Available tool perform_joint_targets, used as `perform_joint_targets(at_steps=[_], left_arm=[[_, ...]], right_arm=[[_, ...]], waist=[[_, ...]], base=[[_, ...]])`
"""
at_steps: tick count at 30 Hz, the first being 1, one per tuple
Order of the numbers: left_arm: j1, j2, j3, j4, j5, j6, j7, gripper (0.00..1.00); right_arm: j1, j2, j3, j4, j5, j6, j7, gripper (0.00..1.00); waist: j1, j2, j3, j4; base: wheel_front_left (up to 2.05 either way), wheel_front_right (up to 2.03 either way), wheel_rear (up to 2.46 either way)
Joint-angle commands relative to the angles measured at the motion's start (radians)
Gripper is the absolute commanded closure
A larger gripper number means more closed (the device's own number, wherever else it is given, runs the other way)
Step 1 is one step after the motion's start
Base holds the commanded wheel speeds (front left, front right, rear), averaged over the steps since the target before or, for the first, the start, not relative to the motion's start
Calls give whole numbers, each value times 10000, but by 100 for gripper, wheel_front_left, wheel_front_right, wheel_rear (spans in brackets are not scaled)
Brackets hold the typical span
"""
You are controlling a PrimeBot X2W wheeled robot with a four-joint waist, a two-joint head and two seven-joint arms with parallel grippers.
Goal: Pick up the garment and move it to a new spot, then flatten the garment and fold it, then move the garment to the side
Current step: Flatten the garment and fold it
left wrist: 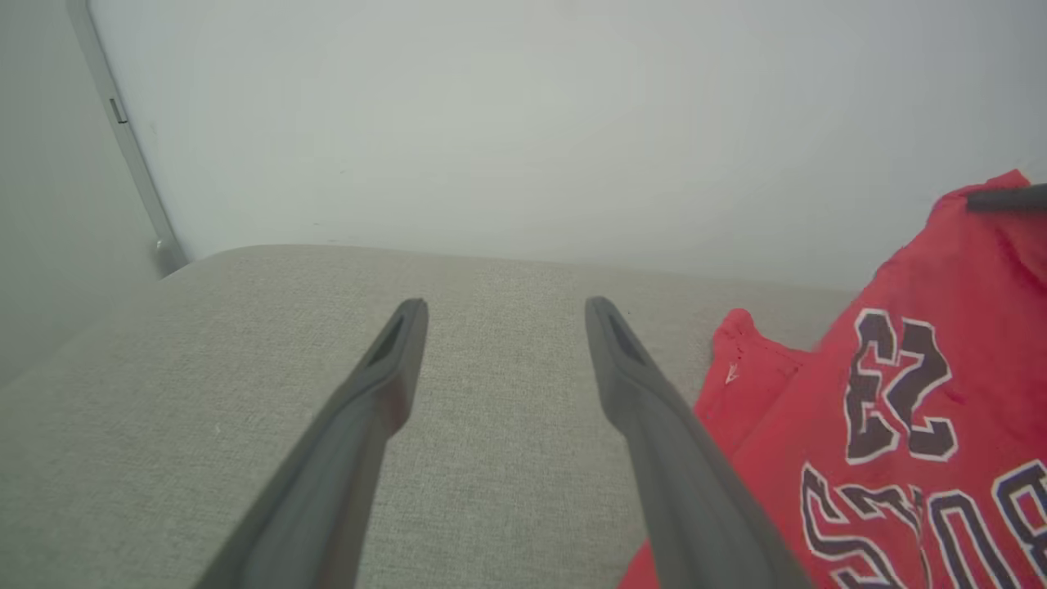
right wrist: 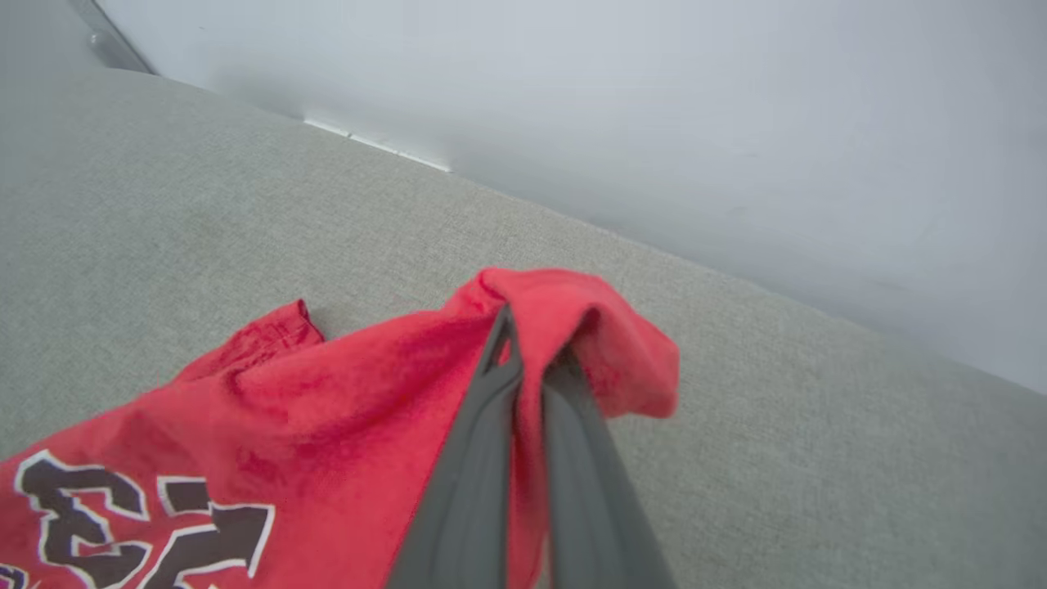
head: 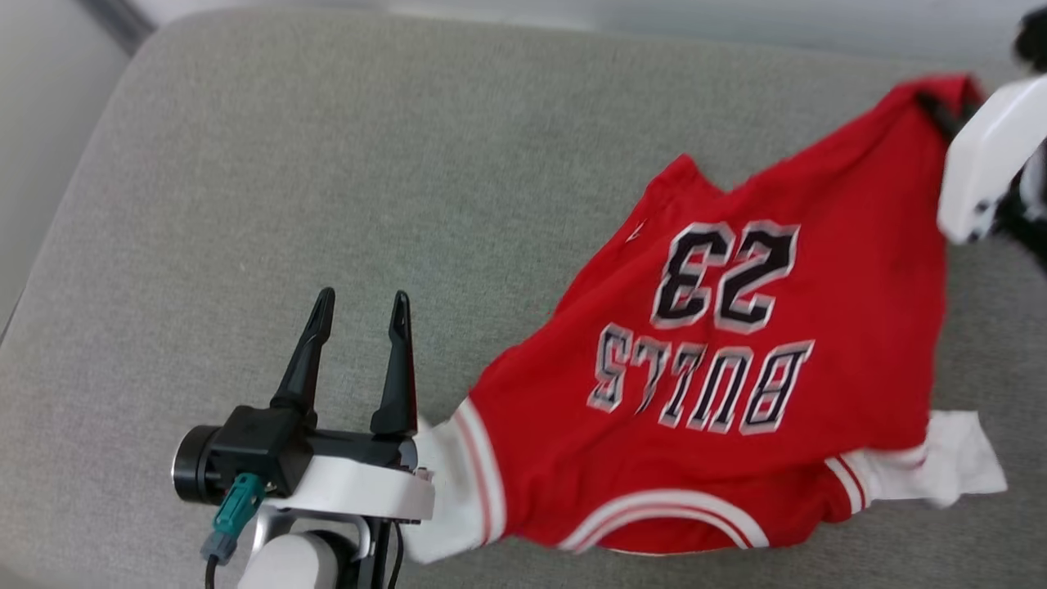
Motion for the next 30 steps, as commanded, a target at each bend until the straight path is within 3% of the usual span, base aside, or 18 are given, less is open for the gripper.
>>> perform_joint_targets(at_steps=[1,11,12,13,14,22,30], left_arm=[[-204,-79,-26,37,79,-44,-48,0],[-748,-476,-163,397,236,-289,-93,0],[-800,-509,-168,426,232,-342,-93,0],[-846,-537,-166,452,263,-358,-95,0],[-847,-550,-150,483,285,-396,-96,0],[-640,-498,67,706,381,-435,-98,0],[8,-244,462,934,220,-271,-95,0]], right_arm=[[-495,-96,-191,309,-141,-5,-391,100],[-906,-219,-366,2737,-652,-3,-3098,100],[-879,-195,-359,2956,-609,-5,-3367,91],[-826,-154,-343,3242,-543,-5,-3551,54],[-764,-84,-222,3453,-490,-3,-3734,0],[-484,-91,337,3738,-19,-3,-5770,0],[943,-65,453,2735,348,-3,-7640,0]], waist=[[-1,0,614,302],[-1,0,1396,525],[-1,0,1402,516],[-1,0,1388,497],[-1,0,1354,461],[-1,0,701,-11],[-1,0,-606,-885]], base=[[0,0,0],[0,0,0],[0,0,0],[0,0,0],[0,0,0],[0,0,0],[0,0,0]])
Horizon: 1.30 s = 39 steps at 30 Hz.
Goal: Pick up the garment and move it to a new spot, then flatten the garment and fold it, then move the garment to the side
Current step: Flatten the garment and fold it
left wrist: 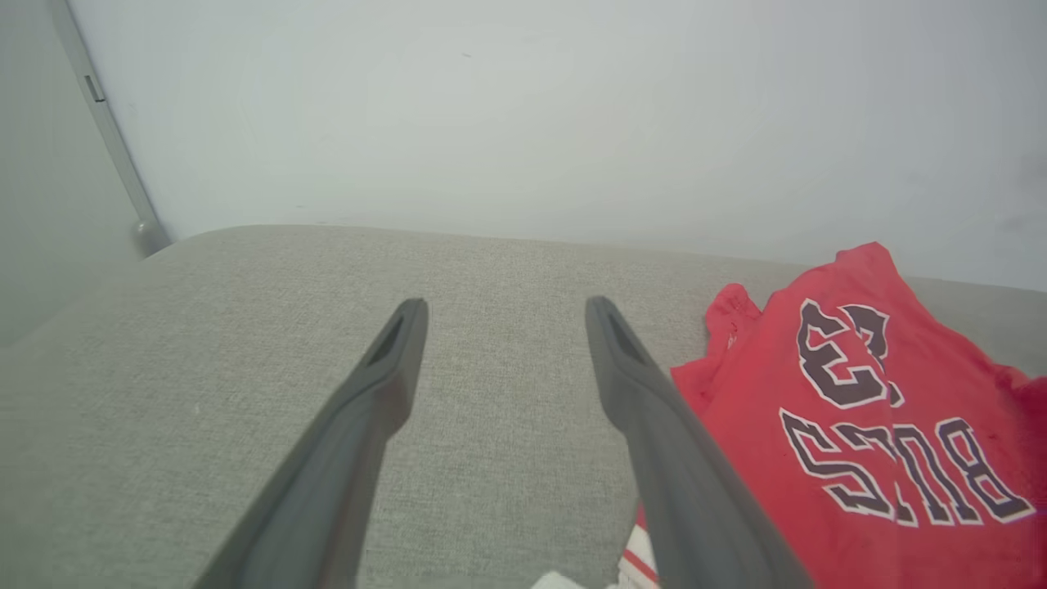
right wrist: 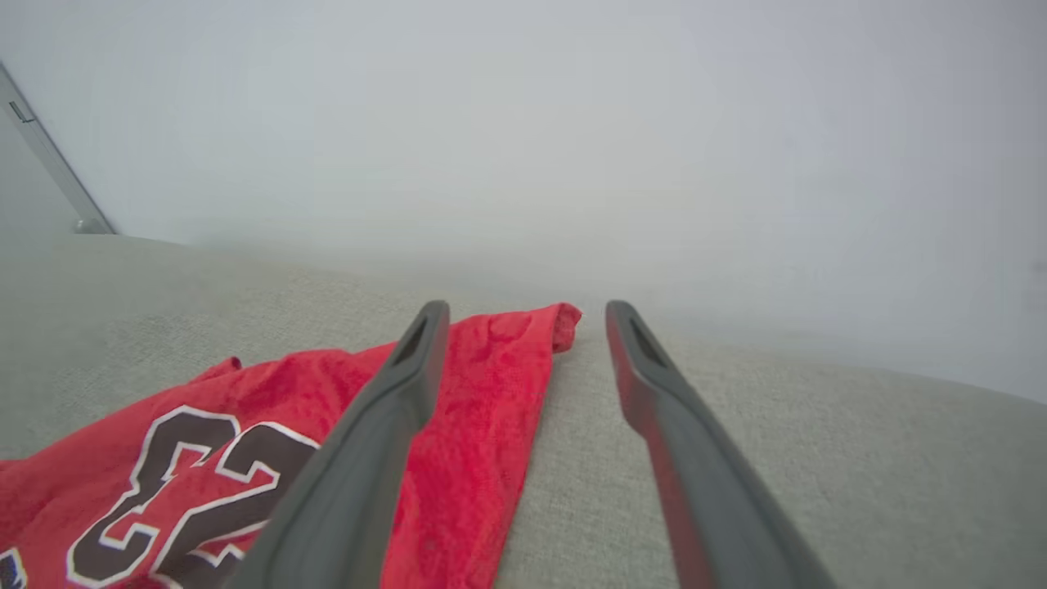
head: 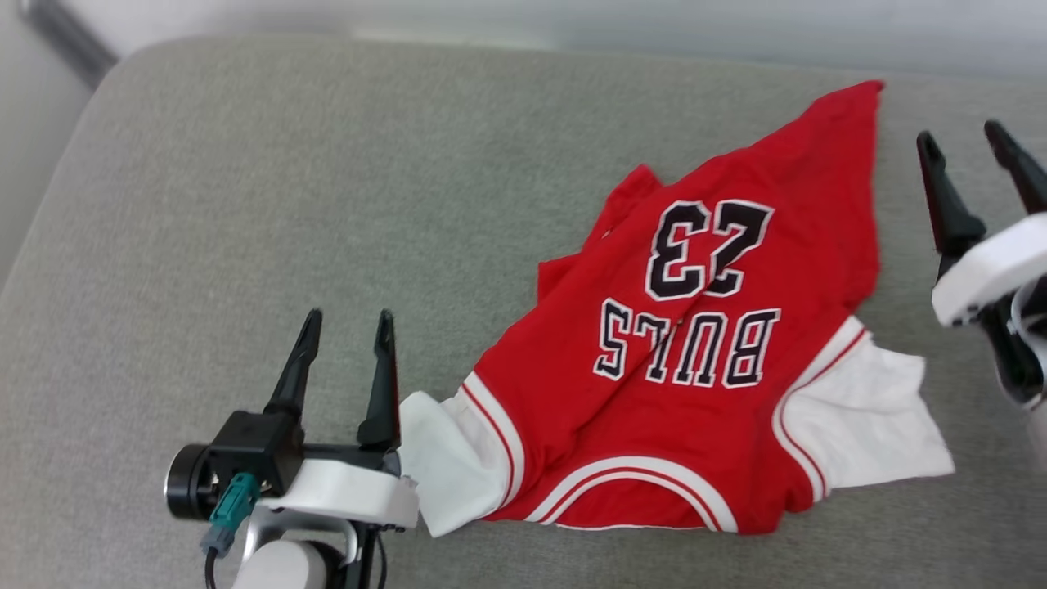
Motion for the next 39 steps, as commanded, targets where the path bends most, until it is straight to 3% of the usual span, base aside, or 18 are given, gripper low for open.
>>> perform_joint_targets(at_steps=[1,11,19,25,27,31,39], left_arm=[[177,93,68,36,-38,71,-49,0],[1202,555,521,-7,-346,315,261,0],[1829,784,615,-178,-520,490,728,0],[1927,1027,676,-127,-703,483,1343,0],[1913,1242,652,-136,-837,379,1932,0],[1746,1989,527,-235,-1390,-53,4126,0],[1255,3169,272,-429,-2540,-682,7942,0]], right_arm=[[391,45,-75,-201,63,-5,-125,0],[4153,680,-1775,-2727,-332,-3,19,0],[7210,1999,-2999,-5820,-1341,-3,1074,0],[8543,3014,-3187,-7864,-1968,-2,1857,0],[8774,3158,-3206,-8299,-2039,-3,2055,0],[8977,3360,-3173,-8800,-2090,-3,2353,0],[8742,3519,-3009,-9086,-2004,-3,2388,0]], waist=[[0,0,-606,-522],[0,0,-1809,-1327],[0,0,-2277,-1676],[0,0,-2390,-1804],[0,0,-2383,-1841],[0,0,-2303,-1927],[0,0,-1700,-2240]], base=[[0,0,0],[0,0,0],[0,0,0],[0,0,0],[0,0,0],[0,0,0],[0,0,0]])
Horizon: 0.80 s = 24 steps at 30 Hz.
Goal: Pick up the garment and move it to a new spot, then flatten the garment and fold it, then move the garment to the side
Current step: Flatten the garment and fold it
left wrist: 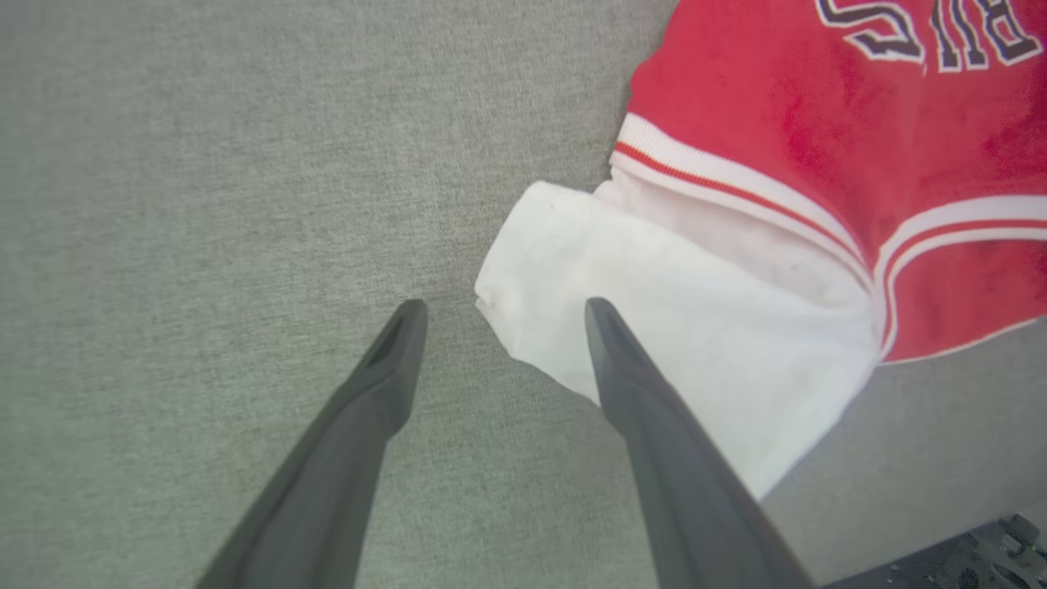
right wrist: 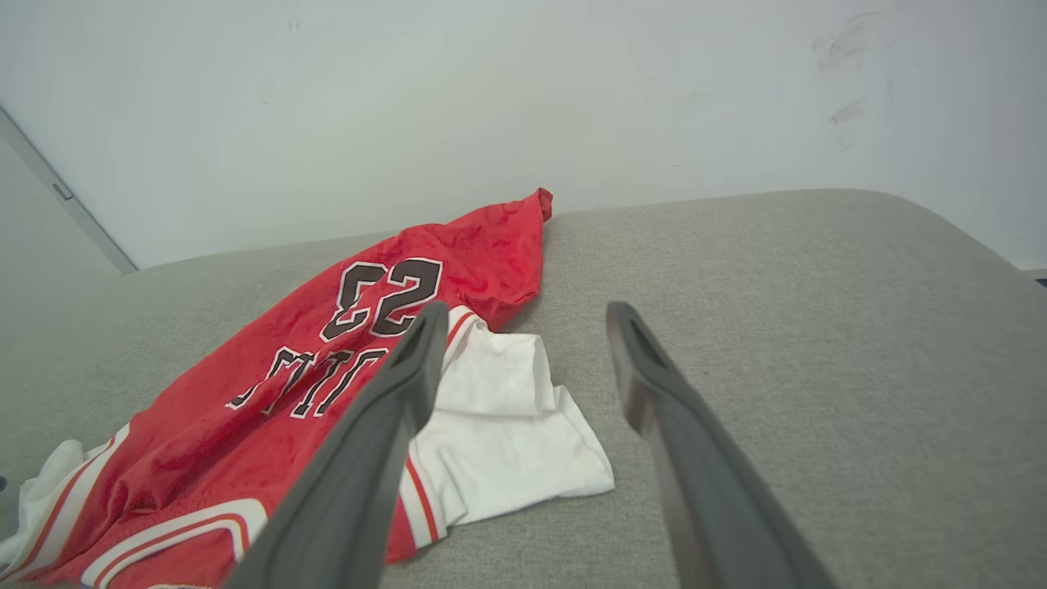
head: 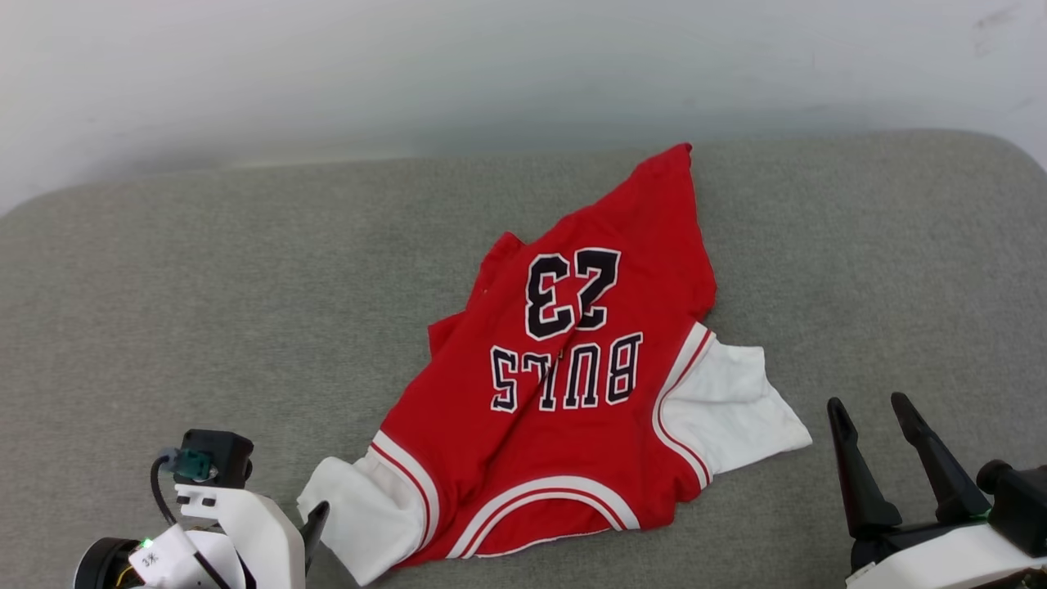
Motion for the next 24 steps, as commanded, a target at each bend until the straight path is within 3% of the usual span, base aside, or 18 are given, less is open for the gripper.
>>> perform_joint_targets(at_steps=[1,11,12,13,15,18,24], left_arm=[[-230,113,-105,132,-172,-133,430,0],[-816,49,-913,1679,-484,-665,1874,0],[-821,7,-1049,1871,-543,-729,2088,24],[-818,-32,-1225,2041,-550,-790,2310,56],[-870,-198,-1439,2251,-634,-896,2473,100],[-968,-370,-1548,2445,-622,-986,2331,100],[-996,-444,-1023,2230,-406,-656,999,100]], right_arm=[[-184,66,41,-5,92,-3,-67,0],[-567,63,11,375,297,-3,-235,0],[-589,26,3,419,314,-3,-234,0],[-628,-4,-8,454,352,-2,-235,0],[-685,-59,-63,509,391,-2,-195,0],[-699,-122,-167,580,535,-2,-126,0],[-587,-351,-551,901,968,-3,137,0]], waist=[[1,0,295,-167],[1,0,951,-468],[1,0,987,-489],[1,0,1001,-501],[1,0,1024,-519],[1,0,977,-516],[1,0,596,-379]], base=[[0,0,0],[0,0,0],[0,0,0],[0,0,0],[0,0,0],[0,0,0],[0,0,0]])
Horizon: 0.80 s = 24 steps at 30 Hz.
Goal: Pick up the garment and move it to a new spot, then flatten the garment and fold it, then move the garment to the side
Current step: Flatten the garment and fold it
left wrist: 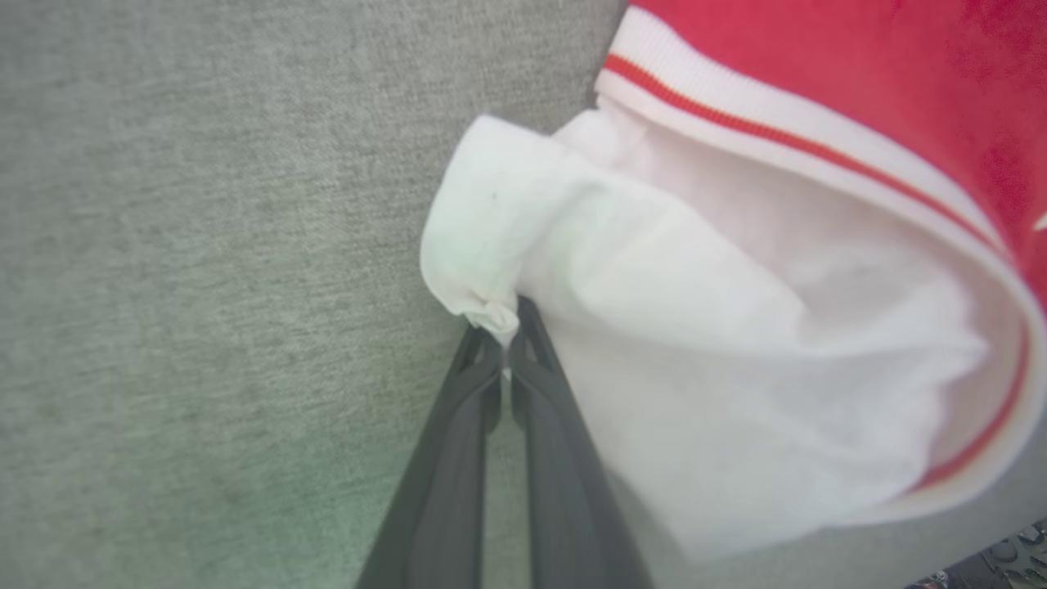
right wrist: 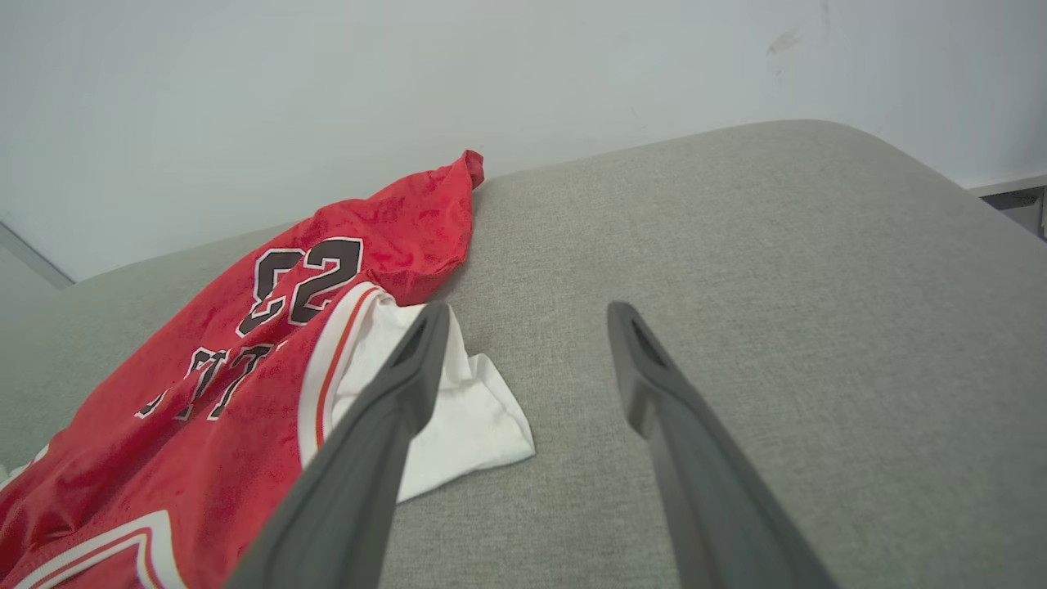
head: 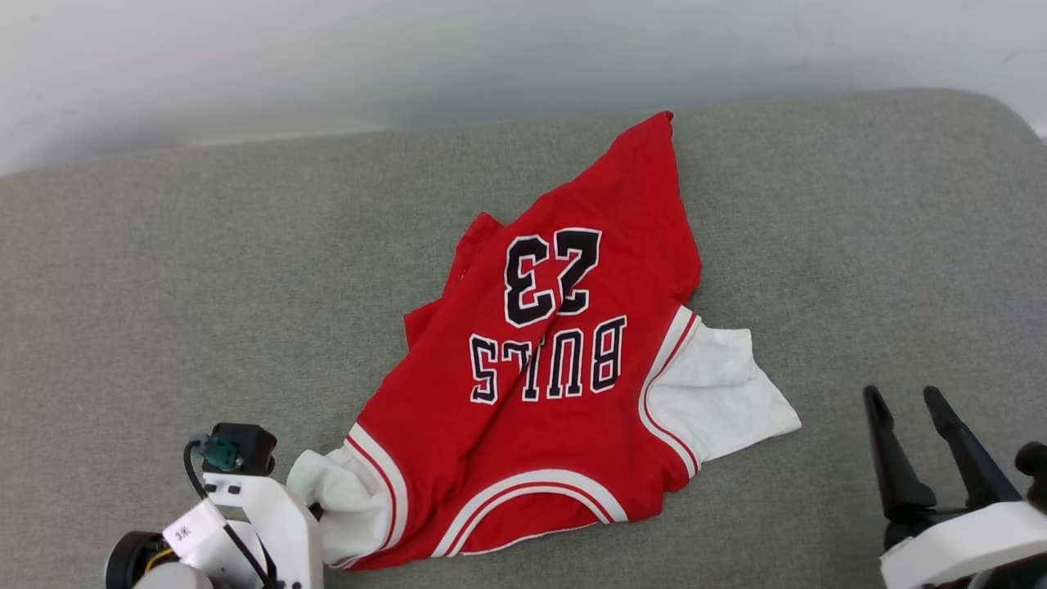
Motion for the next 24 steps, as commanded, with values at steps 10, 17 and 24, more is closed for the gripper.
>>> perform_joint_targets(at_steps=[10,17,24], left_arm=[[832,-228,548,-1900,774,1091,-2020,100],[718,-323,407,-3050,1253,1412,-2387,100],[475,-457,254,-3310,1353,1403,-2570,100]], right_arm=[[-643,-1374,-200,2207,1414,-2,2080,0],[-2237,-2424,1251,3482,2113,-2,4377,0],[-3695,-2834,2601,4625,2378,-2,5458,0]], waist=[[0,-1,-489,623],[0,-1,-187,1132],[0,-1,203,1423]], base=[[0,0,0],[0,0,0],[0,0,0]])
